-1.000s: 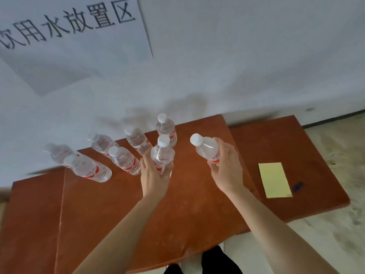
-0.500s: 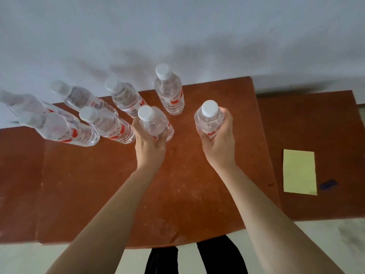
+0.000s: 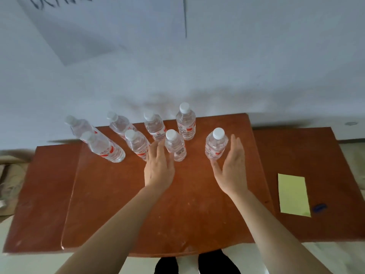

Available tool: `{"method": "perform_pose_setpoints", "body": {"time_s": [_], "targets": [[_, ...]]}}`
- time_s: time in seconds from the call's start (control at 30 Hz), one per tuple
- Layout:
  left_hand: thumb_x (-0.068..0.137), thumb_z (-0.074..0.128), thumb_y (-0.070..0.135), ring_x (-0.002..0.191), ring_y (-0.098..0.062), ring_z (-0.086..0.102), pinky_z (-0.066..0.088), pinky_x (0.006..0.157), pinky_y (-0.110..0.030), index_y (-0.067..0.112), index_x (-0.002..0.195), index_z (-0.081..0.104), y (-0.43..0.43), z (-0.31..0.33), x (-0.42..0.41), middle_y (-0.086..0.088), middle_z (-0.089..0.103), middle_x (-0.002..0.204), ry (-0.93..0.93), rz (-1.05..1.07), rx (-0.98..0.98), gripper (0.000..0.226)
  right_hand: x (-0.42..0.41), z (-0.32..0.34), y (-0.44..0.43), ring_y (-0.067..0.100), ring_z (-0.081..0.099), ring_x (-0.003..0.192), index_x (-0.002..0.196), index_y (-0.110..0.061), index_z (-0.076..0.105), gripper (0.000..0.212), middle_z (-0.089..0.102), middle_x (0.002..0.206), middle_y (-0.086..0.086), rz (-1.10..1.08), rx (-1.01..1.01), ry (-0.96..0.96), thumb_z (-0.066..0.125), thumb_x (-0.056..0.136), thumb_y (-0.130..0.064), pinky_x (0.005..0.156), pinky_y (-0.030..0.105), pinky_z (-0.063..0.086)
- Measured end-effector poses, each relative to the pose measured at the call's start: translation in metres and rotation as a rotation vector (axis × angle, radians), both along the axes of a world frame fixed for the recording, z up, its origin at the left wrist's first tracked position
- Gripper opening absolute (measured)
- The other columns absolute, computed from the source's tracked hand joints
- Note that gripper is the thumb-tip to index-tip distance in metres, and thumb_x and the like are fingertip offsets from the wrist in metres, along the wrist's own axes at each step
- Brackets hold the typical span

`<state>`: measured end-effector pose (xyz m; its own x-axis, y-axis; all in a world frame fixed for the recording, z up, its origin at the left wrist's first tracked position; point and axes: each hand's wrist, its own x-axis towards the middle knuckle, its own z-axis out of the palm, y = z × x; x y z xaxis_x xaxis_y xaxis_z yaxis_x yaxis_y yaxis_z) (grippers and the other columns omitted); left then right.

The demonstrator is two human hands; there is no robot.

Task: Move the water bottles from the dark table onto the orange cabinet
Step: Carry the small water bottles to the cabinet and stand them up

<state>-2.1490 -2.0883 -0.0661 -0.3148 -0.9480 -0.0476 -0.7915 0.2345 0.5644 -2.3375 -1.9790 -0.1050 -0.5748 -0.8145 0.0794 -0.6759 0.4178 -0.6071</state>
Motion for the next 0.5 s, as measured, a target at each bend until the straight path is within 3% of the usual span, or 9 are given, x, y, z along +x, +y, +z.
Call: {"method": "perform_pose_setpoints", "body": {"time_s": [0.1, 0.2, 0.37, 0.5], "targets": [[0.102, 0.048, 0.033, 0.131, -0.032, 0.047, 0.054, 0.089, -0.055, 0.021, 0.142, 0.041, -0.010, 0.054, 0.024, -0.006, 0.042, 0.146, -0.033, -0.116, -0.213, 0.042, -0.005, 0.064, -0.013, 0.040, 0.025, 0.151, 0.160, -0.016, 0.017, 0.070, 0.019, 0.165, 0.022, 0.026, -0.083, 0.157, 0.044, 0.105, -0.049, 0.118, 0.059, 0.031], [0.103, 0.036, 0.042, 0.141, -0.036, 0.036, 0.043, 0.104, -0.060, 0.022, 0.146, 0.042, -0.026, 0.135, 0.050, -0.014, 0.041, 0.151, -0.092, -0.105, -0.432, 0.048, -0.002, 0.151, -0.042, 0.041, 0.026, 0.150, 0.158, -0.015, 0.025, 0.064, 0.022, 0.164, 0.022, 0.120, -0.209, 0.297, 0.036, 0.105, -0.050, 0.116, 0.061, 0.031], [0.104, 0.027, 0.051, 0.150, -0.038, 0.018, 0.023, 0.117, -0.063, 0.024, 0.154, 0.034, -0.025, 0.270, 0.115, -0.019, 0.025, 0.161, -0.291, 0.099, -0.730, 0.057, 0.027, 0.279, -0.090, 0.039, 0.023, 0.152, 0.158, -0.018, 0.030, 0.062, 0.023, 0.165, 0.020, 0.372, -0.438, 0.501, 0.037, 0.105, -0.050, 0.120, 0.061, 0.023], [0.104, 0.029, 0.052, 0.152, -0.037, 0.010, 0.019, 0.117, -0.065, 0.024, 0.156, 0.030, 0.023, 0.317, 0.183, -0.018, 0.015, 0.164, -0.374, 0.308, -0.796, 0.059, 0.083, 0.320, -0.104, 0.038, 0.020, 0.153, 0.157, -0.018, 0.030, 0.062, 0.022, 0.165, 0.019, 0.505, -0.550, 0.497, 0.039, 0.105, -0.050, 0.122, 0.061, 0.020]]}}
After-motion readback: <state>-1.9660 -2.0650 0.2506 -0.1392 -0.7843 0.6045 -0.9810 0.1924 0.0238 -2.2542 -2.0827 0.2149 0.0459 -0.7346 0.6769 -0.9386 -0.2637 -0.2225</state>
